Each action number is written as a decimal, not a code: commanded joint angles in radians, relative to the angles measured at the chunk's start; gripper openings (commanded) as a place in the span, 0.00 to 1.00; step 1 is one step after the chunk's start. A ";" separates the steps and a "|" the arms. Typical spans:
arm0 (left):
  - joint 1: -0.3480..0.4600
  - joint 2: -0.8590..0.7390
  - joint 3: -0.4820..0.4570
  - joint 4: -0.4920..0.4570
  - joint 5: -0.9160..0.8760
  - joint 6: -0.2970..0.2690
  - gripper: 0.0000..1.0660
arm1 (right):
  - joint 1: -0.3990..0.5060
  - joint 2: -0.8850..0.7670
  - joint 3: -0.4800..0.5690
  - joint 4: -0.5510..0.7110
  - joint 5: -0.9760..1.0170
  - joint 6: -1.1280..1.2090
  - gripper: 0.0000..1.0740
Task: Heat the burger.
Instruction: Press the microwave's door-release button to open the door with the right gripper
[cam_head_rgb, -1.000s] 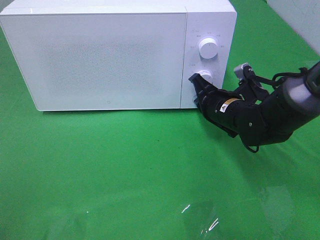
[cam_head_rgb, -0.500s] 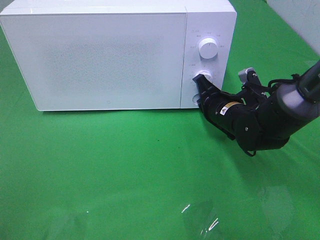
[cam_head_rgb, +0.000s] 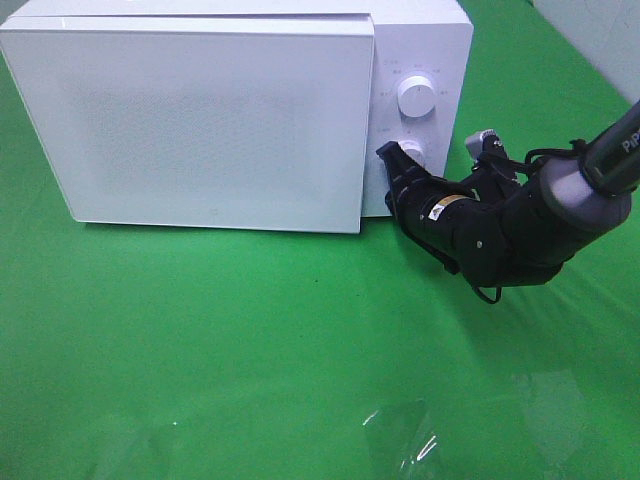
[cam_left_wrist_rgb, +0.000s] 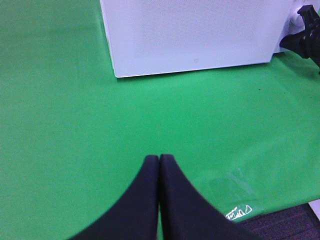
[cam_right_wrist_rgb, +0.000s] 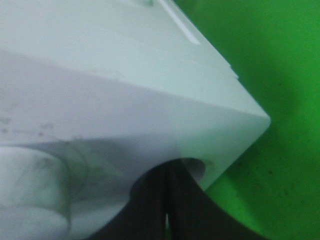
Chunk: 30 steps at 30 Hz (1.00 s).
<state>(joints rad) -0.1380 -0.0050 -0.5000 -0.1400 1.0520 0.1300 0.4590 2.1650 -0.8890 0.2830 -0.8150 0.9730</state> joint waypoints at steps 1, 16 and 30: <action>0.004 -0.024 0.003 0.000 -0.012 0.002 0.00 | -0.016 -0.010 -0.084 0.006 -0.186 0.002 0.00; 0.004 -0.024 0.003 0.000 -0.012 0.003 0.00 | -0.016 -0.031 -0.099 0.008 -0.011 -0.002 0.01; 0.004 -0.024 0.003 0.000 -0.012 0.003 0.00 | -0.016 -0.172 0.093 -0.261 0.148 -0.057 0.10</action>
<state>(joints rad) -0.1380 -0.0050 -0.5000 -0.1400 1.0520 0.1300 0.4460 2.0200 -0.8050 0.1200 -0.6610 0.9420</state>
